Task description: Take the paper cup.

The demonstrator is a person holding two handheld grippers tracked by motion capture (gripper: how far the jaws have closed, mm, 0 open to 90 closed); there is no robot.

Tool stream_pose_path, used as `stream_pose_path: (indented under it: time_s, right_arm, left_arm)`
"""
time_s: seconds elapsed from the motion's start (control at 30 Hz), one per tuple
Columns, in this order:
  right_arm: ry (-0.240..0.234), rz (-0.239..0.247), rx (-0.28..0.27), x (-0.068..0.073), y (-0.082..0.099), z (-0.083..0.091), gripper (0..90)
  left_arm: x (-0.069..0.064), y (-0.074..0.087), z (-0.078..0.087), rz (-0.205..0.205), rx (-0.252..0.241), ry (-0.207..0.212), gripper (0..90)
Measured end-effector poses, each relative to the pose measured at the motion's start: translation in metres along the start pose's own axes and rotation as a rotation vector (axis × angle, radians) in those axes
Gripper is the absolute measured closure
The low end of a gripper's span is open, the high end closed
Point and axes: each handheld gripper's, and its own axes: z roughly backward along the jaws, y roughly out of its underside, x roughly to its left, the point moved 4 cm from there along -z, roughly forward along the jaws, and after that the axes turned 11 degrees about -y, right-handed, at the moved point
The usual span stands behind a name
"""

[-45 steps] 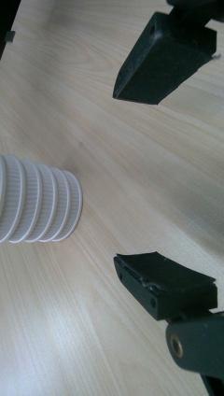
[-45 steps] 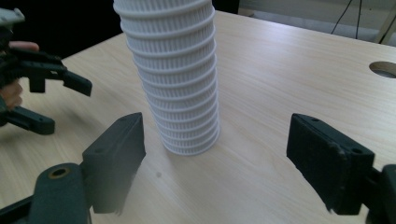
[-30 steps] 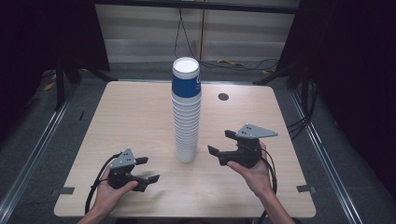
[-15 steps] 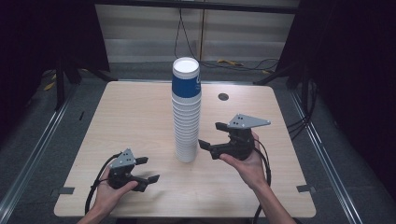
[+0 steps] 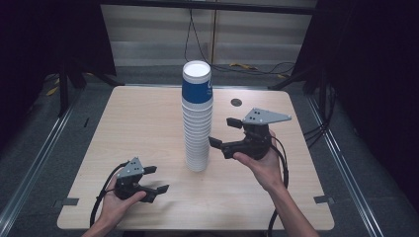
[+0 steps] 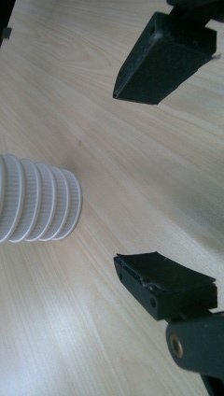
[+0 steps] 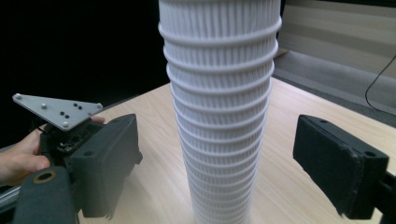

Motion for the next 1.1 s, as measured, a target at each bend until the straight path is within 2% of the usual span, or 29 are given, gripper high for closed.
stream_pose_path:
  time_s: [0.17,0.33,0.57,0.77,0.93,1.1]
  right_arm:
    - [-0.015,0.013,-0.020,0.004,-0.014,0.002,14.9]
    - [-0.022,0.031,-0.055,0.006,-0.030,0.005,15.1]
    - [-0.046,0.038,-0.055,0.002,-0.049,0.002,14.5]
    - [-0.046,0.044,-0.061,-0.002,-0.062,-0.001,14.6]
    - [-0.046,0.051,-0.066,-0.003,-0.070,-0.003,14.2]
    - [-0.051,0.065,-0.045,-0.002,-0.073,-0.007,14.2]
  left_arm:
    - [0.002,0.001,-0.001,0.009,0.001,-0.002,16.7]
    - [0.001,0.001,-0.001,0.002,0.003,0.001,16.7]
    - [0.002,0.001,-0.002,0.003,0.004,0.000,16.8]
    - [0.002,0.001,-0.002,0.004,0.006,0.004,16.7]
    - [0.002,0.001,-0.002,0.003,0.005,0.003,16.7]
    - [0.002,0.001,-0.002,0.002,0.008,0.005,16.7]
